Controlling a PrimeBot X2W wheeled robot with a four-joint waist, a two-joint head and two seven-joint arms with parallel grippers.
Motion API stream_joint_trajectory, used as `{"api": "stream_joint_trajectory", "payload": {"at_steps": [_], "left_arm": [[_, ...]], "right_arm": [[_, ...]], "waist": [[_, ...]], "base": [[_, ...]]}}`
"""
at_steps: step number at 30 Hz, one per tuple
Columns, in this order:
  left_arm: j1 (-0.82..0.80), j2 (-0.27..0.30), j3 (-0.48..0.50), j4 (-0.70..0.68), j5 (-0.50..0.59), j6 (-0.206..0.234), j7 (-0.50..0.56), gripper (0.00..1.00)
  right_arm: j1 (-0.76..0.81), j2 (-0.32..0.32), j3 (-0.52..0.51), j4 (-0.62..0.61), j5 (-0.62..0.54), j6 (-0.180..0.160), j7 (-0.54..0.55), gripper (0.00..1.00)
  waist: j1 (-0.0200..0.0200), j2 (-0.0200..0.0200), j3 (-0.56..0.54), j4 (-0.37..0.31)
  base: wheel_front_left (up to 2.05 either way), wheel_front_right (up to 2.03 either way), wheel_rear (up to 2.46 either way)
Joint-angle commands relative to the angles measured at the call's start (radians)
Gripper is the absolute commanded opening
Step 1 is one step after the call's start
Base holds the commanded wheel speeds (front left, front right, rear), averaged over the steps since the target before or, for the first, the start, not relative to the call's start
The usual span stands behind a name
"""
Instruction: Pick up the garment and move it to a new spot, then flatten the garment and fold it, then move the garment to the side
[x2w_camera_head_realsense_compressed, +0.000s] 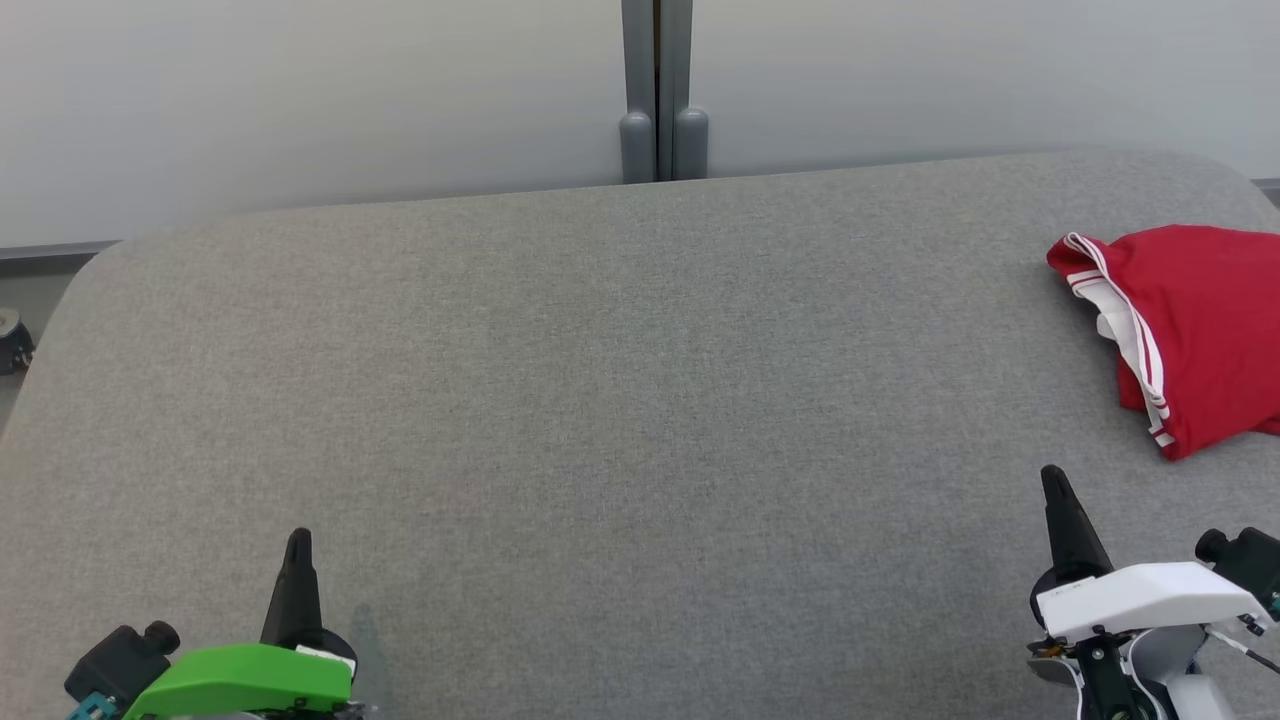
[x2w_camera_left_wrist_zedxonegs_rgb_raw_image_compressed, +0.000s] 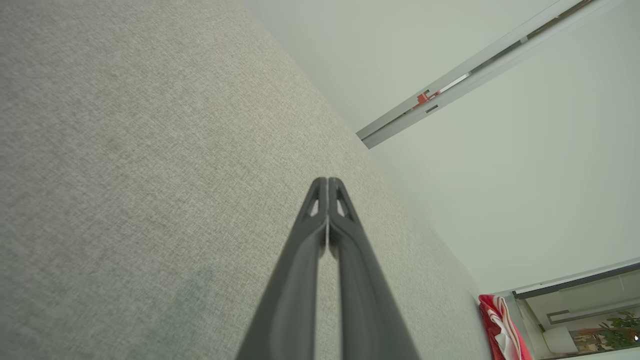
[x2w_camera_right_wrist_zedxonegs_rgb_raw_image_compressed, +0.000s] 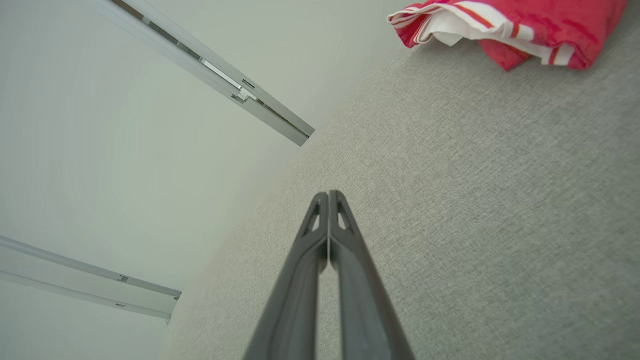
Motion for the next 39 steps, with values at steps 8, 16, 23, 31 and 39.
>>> {"api": "stream_joint_trajectory", "payload": {"at_steps": [8, 16, 23, 31, 39], "left_arm": [[-0.040, 0.011, 0.018, -0.005, -0.106, -0.012, 0.029, 0.00], [-0.053, 0.011, 0.030, -0.002, -0.186, -0.017, 0.051, 0.00], [-0.063, 0.011, 0.039, -0.001, -0.250, -0.021, 0.069, 0.00], [-0.074, 0.011, 0.048, 0.002, -0.318, -0.027, 0.089, 0.00], [-0.084, 0.011, 0.059, 0.004, -0.383, -0.031, 0.108, 0.00]], "right_arm": [[-0.032, -0.001, -0.010, -0.006, 0.119, -0.001, 0.029, 0.00], [-0.042, 0.000, -0.015, -0.004, 0.208, -0.001, 0.051, 0.00], [-0.048, 0.002, -0.019, -0.003, 0.280, 0.000, 0.068, 0.00], [-0.054, 0.004, -0.024, -0.001, 0.359, 0.000, 0.088, 0.00], [-0.061, 0.005, -0.028, 0.000, 0.433, 0.000, 0.106, 0.00]], "waist": [[0.0000, 0.0000, -0.002, -0.003], [0.0000, 0.0000, -0.004, -0.006], [0.0000, 0.0000, -0.006, -0.008], [0.0000, 0.0000, -0.008, -0.011], [0.0000, 0.0000, -0.010, -0.014]], "base": [[0.00, 0.00, 0.00], [0.00, 0.00, 0.00], [0.00, 0.00, 0.00], [0.00, 0.00, 0.00], [0.00, 0.00, 0.00]]}}
